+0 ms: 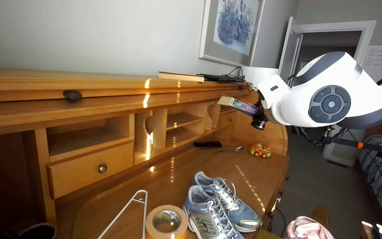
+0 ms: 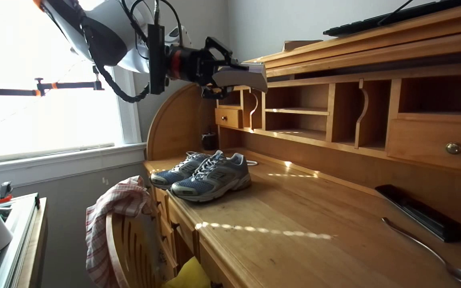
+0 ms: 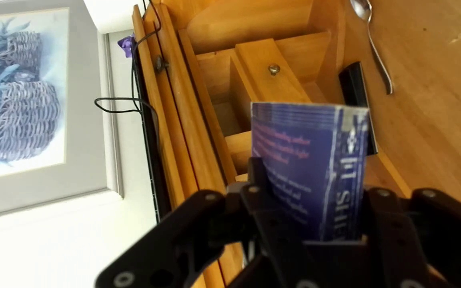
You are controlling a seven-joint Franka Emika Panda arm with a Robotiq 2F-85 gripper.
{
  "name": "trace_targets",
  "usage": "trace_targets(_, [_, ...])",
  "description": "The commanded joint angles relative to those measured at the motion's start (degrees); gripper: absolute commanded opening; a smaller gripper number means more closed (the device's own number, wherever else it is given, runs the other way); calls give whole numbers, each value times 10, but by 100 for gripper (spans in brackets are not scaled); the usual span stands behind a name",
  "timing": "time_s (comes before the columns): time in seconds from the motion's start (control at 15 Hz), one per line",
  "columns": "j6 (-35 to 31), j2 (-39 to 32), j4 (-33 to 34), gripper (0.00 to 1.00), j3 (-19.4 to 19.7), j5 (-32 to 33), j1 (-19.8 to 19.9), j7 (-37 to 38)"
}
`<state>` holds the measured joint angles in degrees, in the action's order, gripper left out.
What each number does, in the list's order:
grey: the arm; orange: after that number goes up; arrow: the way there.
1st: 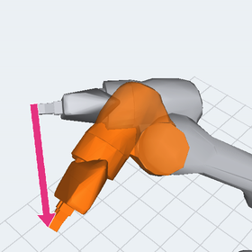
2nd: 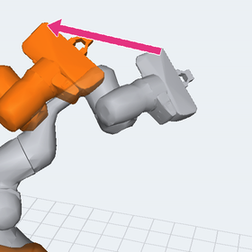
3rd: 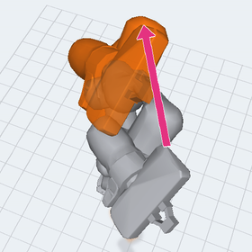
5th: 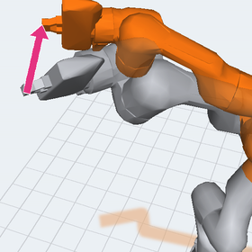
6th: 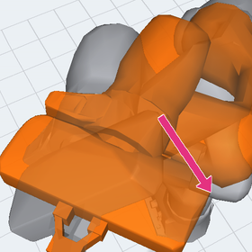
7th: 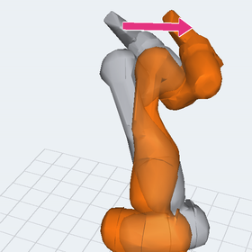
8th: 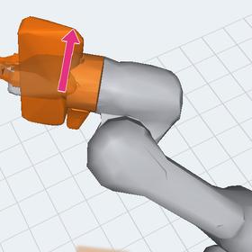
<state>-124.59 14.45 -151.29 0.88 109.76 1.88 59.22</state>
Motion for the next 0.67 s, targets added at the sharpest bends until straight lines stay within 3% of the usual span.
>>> trace_targets(0.0, [-4,19,12,9,15,-2,-14,-18])
trace_targets(0.6, [-24,-1,91,9,27,-26,-22,-62])
